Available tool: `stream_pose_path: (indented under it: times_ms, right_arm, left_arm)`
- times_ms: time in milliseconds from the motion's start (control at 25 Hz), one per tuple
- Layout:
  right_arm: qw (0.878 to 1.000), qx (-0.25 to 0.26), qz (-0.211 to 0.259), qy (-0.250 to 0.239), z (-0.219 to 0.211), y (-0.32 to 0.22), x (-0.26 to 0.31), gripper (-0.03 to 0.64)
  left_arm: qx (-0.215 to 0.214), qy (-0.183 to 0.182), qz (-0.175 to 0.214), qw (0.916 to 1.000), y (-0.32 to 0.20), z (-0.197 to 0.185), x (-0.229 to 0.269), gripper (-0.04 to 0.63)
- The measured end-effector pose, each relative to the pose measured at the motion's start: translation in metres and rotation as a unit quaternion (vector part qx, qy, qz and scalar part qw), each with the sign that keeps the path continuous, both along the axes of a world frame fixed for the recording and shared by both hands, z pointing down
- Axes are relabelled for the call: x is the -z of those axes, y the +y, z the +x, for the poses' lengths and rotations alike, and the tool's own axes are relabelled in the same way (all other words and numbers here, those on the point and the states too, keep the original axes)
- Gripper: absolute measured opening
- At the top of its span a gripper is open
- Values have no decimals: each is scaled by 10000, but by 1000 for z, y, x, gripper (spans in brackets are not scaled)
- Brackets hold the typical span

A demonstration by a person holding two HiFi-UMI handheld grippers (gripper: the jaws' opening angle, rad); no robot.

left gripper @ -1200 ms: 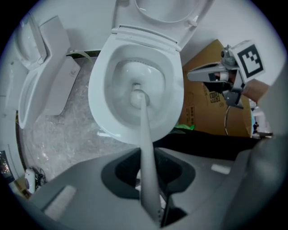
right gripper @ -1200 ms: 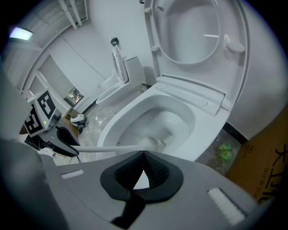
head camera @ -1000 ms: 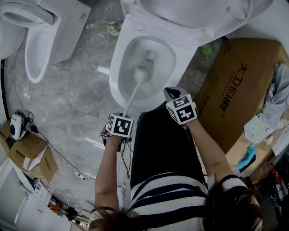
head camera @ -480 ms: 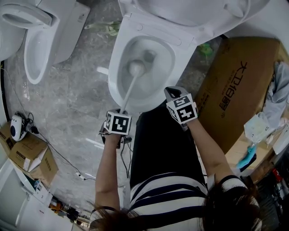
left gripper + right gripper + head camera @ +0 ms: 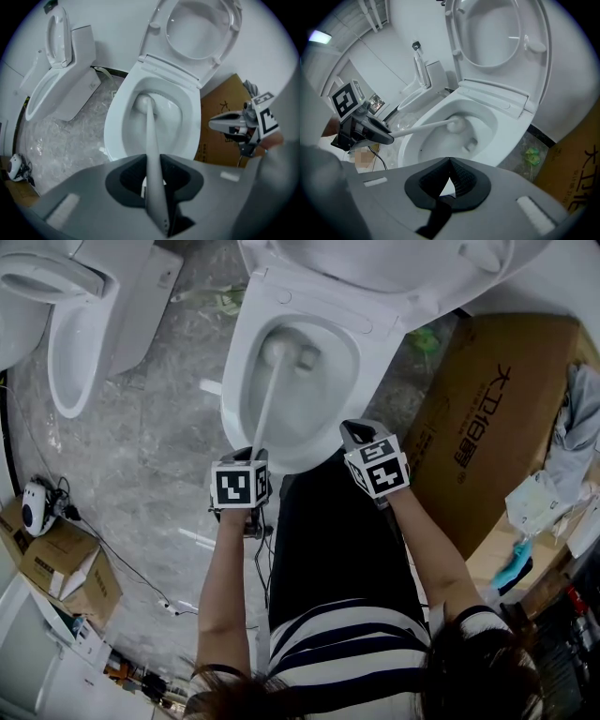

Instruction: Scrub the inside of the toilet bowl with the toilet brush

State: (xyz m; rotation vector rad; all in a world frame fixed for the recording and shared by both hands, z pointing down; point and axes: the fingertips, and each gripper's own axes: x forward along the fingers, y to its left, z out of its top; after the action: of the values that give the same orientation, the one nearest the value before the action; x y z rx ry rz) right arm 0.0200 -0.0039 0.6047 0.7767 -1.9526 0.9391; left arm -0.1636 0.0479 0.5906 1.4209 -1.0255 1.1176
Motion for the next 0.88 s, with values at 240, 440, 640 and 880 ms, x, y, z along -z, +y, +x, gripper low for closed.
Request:
stream_pose_path:
  times_ms: [240,440,640,880]
  right_arm:
    - [10000,-54,-8,31,3,0,-1,-5]
    - [9998,-165,-19,56,1,-2,0,-5]
    - [9997,-235,-41,78,-8,0,0,-5]
    - [9996,-275,-48,80,-22,3,2,-5]
  left_arm:
    - [159,101,26,9998,-6,6,-8,0]
    - [214,219,-49,9995,-4,5,-13,0]
    - [239,367,-81,9990,-7,2,-18,0]
    - [165,563,-92,9982,-13,4,-23,0]
